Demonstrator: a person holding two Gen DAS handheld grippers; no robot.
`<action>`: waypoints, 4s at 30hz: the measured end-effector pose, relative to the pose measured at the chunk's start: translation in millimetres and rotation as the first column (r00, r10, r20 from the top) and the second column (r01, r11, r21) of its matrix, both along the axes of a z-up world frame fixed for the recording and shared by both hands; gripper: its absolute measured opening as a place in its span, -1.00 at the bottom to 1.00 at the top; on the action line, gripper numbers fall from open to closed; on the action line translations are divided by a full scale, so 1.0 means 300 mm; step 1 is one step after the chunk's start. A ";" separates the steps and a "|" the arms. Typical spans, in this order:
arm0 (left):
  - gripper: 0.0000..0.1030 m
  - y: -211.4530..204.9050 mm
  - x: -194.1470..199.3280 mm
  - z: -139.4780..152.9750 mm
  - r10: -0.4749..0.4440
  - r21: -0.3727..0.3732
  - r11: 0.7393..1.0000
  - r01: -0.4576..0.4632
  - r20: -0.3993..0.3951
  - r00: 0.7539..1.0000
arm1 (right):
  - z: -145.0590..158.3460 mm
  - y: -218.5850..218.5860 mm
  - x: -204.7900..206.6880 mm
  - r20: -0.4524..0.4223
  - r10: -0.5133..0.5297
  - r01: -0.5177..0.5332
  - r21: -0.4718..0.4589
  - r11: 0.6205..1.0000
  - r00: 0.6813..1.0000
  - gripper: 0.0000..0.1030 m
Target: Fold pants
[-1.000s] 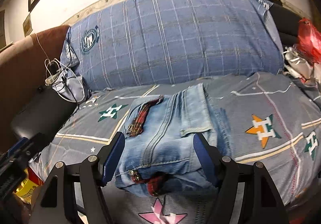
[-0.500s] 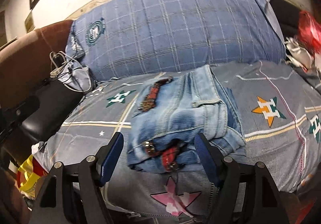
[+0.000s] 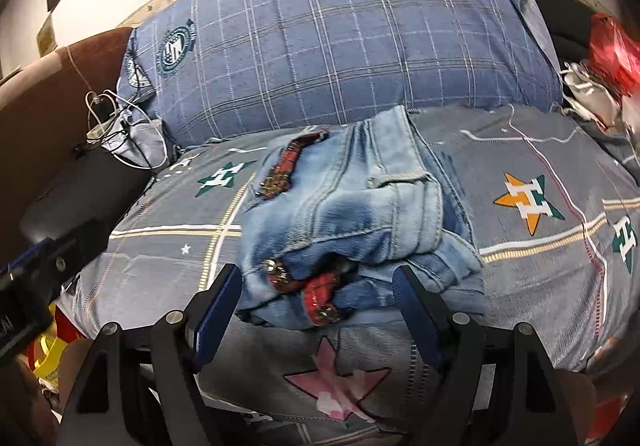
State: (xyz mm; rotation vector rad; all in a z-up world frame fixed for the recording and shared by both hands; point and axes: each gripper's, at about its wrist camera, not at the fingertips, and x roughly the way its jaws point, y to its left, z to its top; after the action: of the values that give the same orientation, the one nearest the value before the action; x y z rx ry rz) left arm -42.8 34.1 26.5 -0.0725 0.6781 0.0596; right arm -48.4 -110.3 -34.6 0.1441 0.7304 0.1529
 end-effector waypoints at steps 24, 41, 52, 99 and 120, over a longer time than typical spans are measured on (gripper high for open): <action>0.77 -0.004 0.028 -0.033 -0.008 -0.002 1.000 0.008 -0.043 0.999 | -0.035 0.001 0.023 -0.041 0.002 -0.003 -0.013 1.000 0.999 0.60; 0.77 -0.007 0.042 -0.060 -0.012 0.005 1.000 0.012 -0.070 0.997 | -0.054 0.005 0.027 -0.058 0.000 -0.001 -0.017 1.000 0.998 0.60; 0.77 -0.001 0.042 -0.066 -0.017 -0.010 1.000 0.016 -0.071 0.997 | -0.066 0.007 0.025 -0.065 0.004 -0.006 -0.027 1.000 0.998 0.60; 0.77 -0.048 0.019 -0.035 0.009 -0.016 1.000 -0.009 -0.025 1.000 | -0.028 -0.099 -0.035 0.095 -0.090 0.090 0.008 0.996 0.991 0.62; 0.77 -0.063 0.036 -0.075 -0.021 -0.005 1.000 0.021 -0.082 0.996 | -0.050 -0.063 -0.022 0.049 -0.077 0.078 -0.019 0.997 0.996 0.64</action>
State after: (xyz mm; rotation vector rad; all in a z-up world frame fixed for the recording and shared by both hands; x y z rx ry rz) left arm -32.1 15.1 4.0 -0.0673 0.7608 0.0411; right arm -55.0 -129.2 -49.5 0.1482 0.6767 0.0743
